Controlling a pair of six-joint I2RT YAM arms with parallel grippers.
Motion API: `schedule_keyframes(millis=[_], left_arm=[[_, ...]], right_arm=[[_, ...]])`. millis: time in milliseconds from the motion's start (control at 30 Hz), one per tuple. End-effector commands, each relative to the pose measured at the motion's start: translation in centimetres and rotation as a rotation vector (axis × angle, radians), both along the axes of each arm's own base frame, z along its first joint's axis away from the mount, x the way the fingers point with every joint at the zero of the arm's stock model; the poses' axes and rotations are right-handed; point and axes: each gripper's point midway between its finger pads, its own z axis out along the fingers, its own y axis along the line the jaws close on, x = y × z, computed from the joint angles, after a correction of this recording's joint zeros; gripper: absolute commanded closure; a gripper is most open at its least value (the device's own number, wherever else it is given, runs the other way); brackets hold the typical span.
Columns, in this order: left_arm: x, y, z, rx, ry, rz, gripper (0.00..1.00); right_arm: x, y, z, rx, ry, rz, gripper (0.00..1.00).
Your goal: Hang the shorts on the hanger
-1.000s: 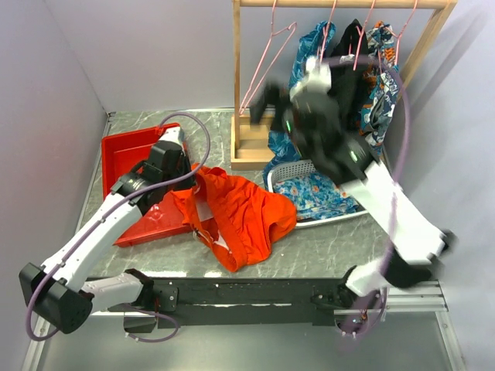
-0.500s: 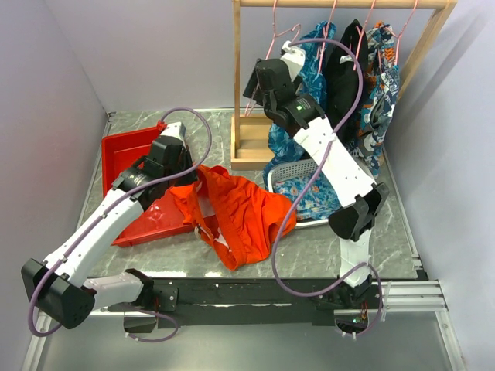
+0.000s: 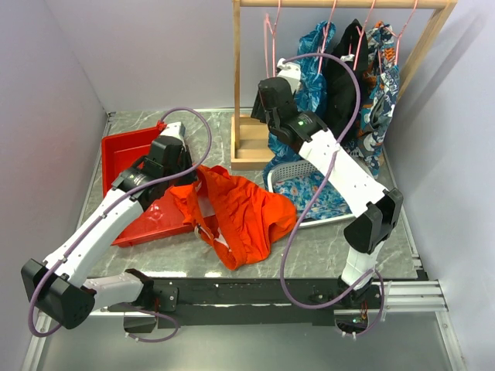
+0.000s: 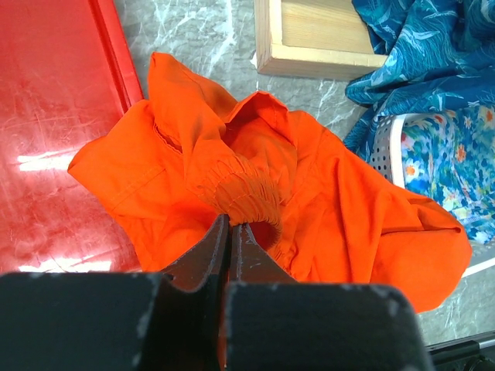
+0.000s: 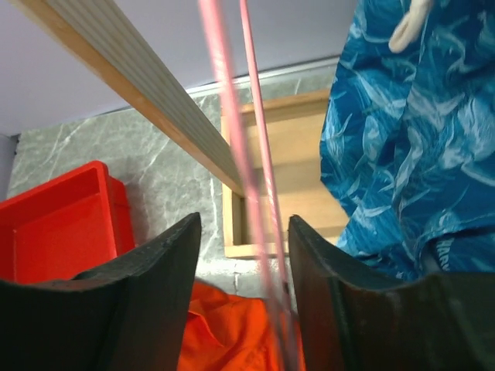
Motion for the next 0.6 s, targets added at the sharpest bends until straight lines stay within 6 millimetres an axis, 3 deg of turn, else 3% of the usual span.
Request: schedule_keyframes(millis=[0,100,400,567], left_arm=[[0.8,-0.1,3.5,-0.044,-0.109,0.000,0.99],[0.8,0.1,3.6,-0.038,-0.113,0.002,0.99],[0.9,0.5,3.6,-0.029,-0.119,0.000,0.99],[0.9,0.8,3.9,-0.028,-0.127,0.000,0.99]], right_arm=[[0.0,0.0,5.1,-0.016,-0.120,0.046,0.40],[0.7,-0.2,5.5,-0.047,-0.129,0.061,0.36],[1.8,0.4,6.4,-0.054,-0.148,0.158,0.37],[2.7,0.1,6.2,-0.065,-0.122,0.168,0.46]])
